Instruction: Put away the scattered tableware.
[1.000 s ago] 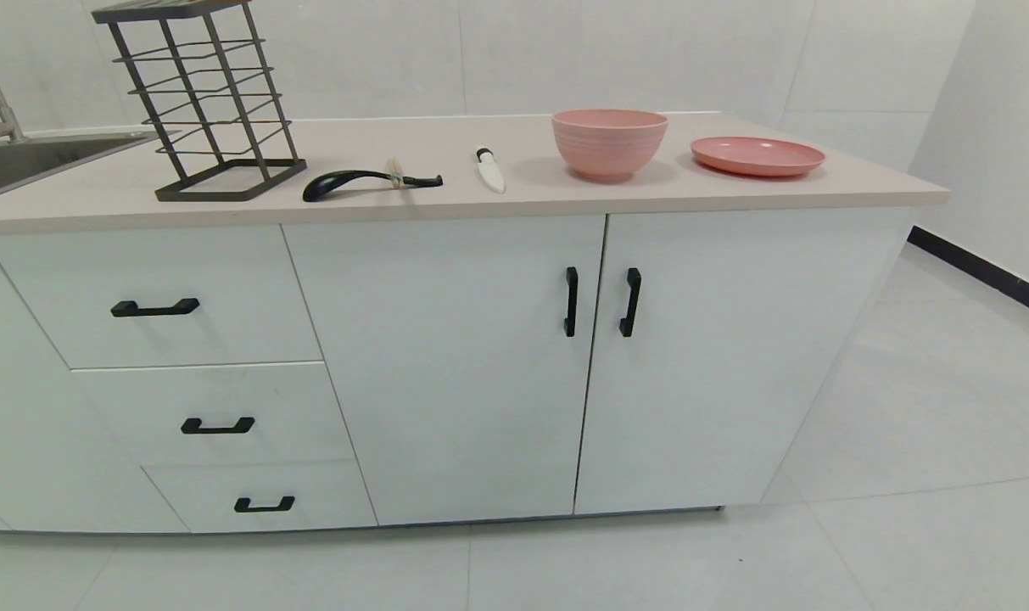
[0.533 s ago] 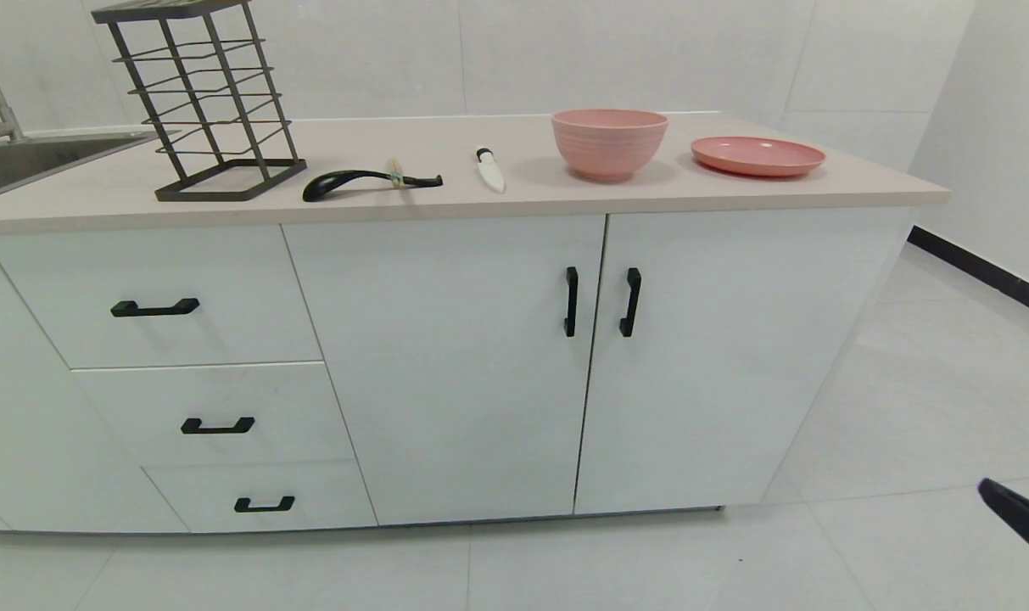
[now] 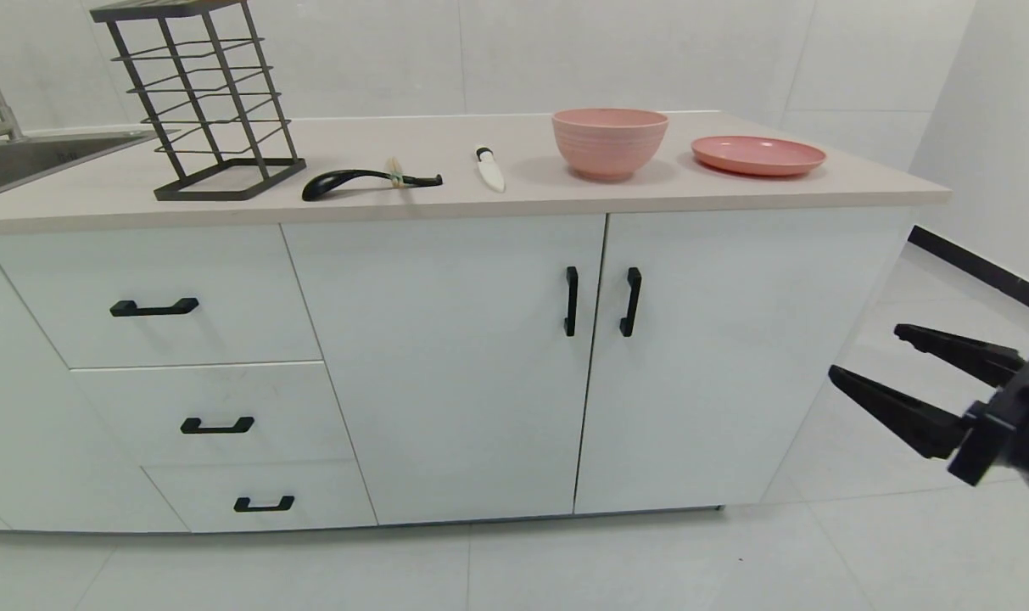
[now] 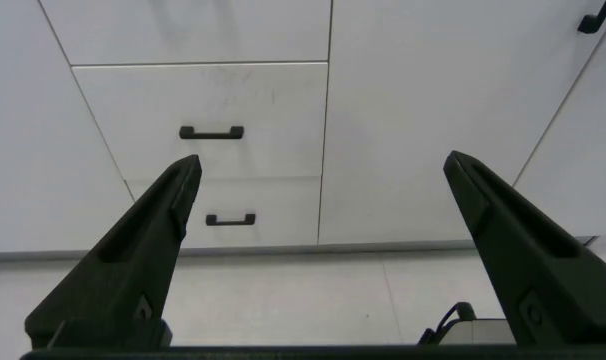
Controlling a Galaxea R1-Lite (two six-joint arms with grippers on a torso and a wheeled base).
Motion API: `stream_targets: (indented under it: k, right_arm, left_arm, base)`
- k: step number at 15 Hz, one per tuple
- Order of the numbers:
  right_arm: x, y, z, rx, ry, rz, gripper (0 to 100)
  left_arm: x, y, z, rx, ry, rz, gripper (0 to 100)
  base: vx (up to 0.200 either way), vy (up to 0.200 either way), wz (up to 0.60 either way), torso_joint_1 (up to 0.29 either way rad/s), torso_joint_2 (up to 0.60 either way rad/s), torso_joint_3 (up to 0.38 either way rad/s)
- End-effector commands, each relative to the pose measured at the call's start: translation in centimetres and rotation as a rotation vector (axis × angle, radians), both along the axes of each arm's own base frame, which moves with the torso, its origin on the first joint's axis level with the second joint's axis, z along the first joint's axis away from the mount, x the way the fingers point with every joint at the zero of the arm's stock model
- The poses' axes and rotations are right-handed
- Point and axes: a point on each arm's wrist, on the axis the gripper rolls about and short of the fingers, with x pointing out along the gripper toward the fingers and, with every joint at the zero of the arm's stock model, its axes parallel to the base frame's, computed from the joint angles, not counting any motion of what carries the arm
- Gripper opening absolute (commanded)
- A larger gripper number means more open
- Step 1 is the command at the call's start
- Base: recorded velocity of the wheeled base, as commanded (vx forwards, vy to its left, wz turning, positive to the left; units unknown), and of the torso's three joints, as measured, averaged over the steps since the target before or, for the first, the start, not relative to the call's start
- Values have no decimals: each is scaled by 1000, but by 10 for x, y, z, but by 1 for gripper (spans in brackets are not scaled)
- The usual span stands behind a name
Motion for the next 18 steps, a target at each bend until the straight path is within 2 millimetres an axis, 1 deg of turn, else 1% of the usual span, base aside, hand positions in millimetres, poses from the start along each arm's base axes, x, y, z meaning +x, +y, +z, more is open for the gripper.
stream_targets:
  k: [1, 3, 4, 6, 8, 9, 10, 11, 13, 14, 15, 16, 18]
  right_arm:
    - [54, 9, -21, -37, 32, 71, 100]
    - [74, 14, -28, -54, 25, 140, 100]
    - [78, 16, -32, -65, 25, 153, 100]
    - [89, 30, -55, -89, 49, 203, 100]
    - [97, 40, -70, -87, 32, 234, 100]
    - [102, 43, -74, -86, 25, 242, 100]
    - [103, 44, -77, -87, 23, 248, 100]
    - [102, 44, -76, -84, 9, 264, 100]
    - [99, 42, -72, -82, -6, 264, 100]
    - [95, 41, -69, -81, -15, 262, 100]
    - [87, 41, -66, -81, -18, 268, 100]
    - [85, 44, -62, -79, -34, 279, 100]
    - [82, 50, -60, -77, -42, 303, 100]
  left_arm:
    - [0, 0, 0, 1, 0, 0, 100]
    - [0, 0, 0, -5, 0, -2, 100]
    - [0, 0, 0, -8, 0, 0, 100]
    - [0, 0, 0, -7, 0, -8, 100]
    - [0, 0, 0, -4, 0, -8, 100]
    - [0, 0, 0, 2, 0, -10, 100]
    - [0, -1, 0, 30, -2, -25, 100]
    - [0, -2, 1, 116, -13, -76, 100]
    - [0, -2, 3, 95, -29, -73, 100]
    - [-3, -2, 17, 88, -112, -68, 100]
    - [-22, -2, 79, 87, -355, -56, 100]
    - [-22, -2, 95, 94, -362, -79, 100]
    - [-14, -3, 100, 94, -309, -174, 100]
  base:
    - [0, 0, 0, 0, 0, 0]
    - [0, 0, 0, 0, 0, 0]
    - [0, 0, 0, 0, 0, 0]
    - [0, 0, 0, 0, 0, 0]
    - [0, 0, 0, 0, 0, 0]
    - [0, 0, 0, 0, 0, 0]
    - [0, 0, 0, 0, 0, 0]
    - [0, 0, 0, 0, 0, 0]
    - [0, 0, 0, 0, 0, 0]
    - [0, 0, 0, 0, 0, 0]
    - [0, 0, 0, 0, 0, 0]
    - [0, 0, 0, 0, 0, 0]
    - [0, 0, 0, 0, 0, 0]
